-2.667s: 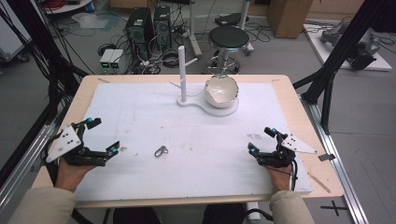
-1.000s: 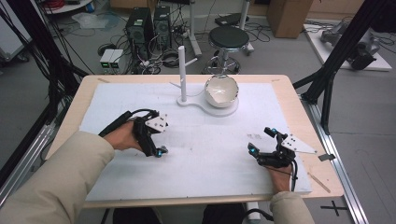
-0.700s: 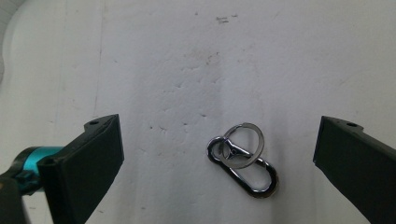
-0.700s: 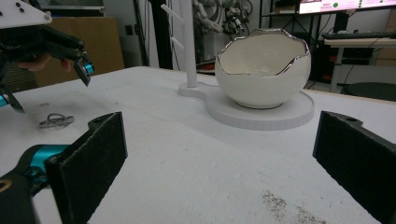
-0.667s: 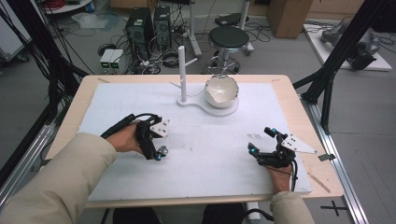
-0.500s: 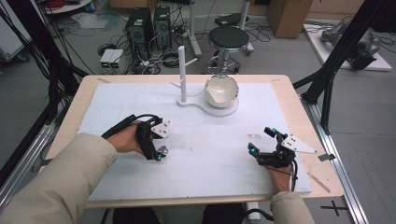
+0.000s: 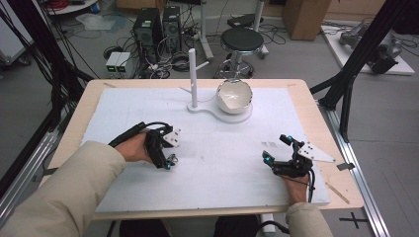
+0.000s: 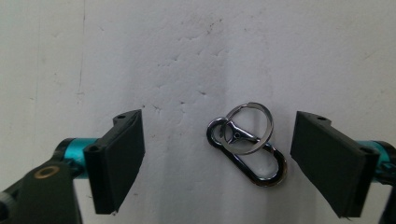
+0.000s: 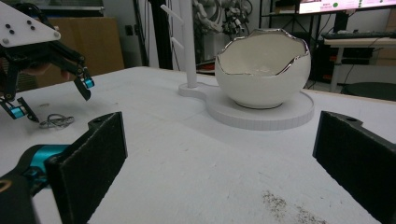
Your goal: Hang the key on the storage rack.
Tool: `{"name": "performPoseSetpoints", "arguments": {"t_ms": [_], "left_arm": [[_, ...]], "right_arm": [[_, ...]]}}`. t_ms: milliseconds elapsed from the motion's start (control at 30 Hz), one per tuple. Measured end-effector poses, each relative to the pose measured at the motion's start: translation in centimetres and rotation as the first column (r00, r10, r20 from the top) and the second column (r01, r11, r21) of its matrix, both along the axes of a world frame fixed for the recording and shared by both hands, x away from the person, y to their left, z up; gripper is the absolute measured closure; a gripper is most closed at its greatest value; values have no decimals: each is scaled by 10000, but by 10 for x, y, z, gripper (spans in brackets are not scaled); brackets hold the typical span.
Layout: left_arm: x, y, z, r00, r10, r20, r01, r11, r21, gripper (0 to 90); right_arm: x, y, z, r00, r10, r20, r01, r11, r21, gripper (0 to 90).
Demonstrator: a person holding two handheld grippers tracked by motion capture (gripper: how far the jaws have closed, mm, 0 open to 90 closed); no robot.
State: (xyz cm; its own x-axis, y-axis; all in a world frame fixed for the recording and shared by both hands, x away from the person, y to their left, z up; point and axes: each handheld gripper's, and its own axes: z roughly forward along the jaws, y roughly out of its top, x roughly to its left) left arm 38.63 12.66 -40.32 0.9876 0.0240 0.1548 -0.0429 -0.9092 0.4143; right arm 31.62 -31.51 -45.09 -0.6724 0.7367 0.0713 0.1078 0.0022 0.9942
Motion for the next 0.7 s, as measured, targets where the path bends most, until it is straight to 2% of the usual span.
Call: {"name": "performPoseSetpoints", "arguments": {"t_ms": [100, 267, 333, 500, 700], "left_arm": [[-1, 0, -1, 10000, -23, -39, 23, 10000, 9, 220], [-1, -1, 1, 9999, -136, -58, 138, 9995, 290, 266], [-2, -2, 1, 10000, -42, -50, 43, 9997, 247, 310], [-2, -3, 3, 9998, -178, -9, 178, 9995, 276, 383], [-3, -4, 3, 9997, -228, 1, 227, 9989, 403, 435]], "right_arm": [[0, 0, 0, 10000, -6, -3, 6, 10000, 4, 19], [0, 0, 0, 10000, -7, 2, 7, 10000, -6, 19], [0, 0, 0, 10000, -8, 4, 8, 10000, -5, 19], [0, 0, 0, 10000, 1, 0, -1, 10000, 1, 19], [0, 0, 0, 10000, 1, -16, -1, 10000, 13, 19]]}}
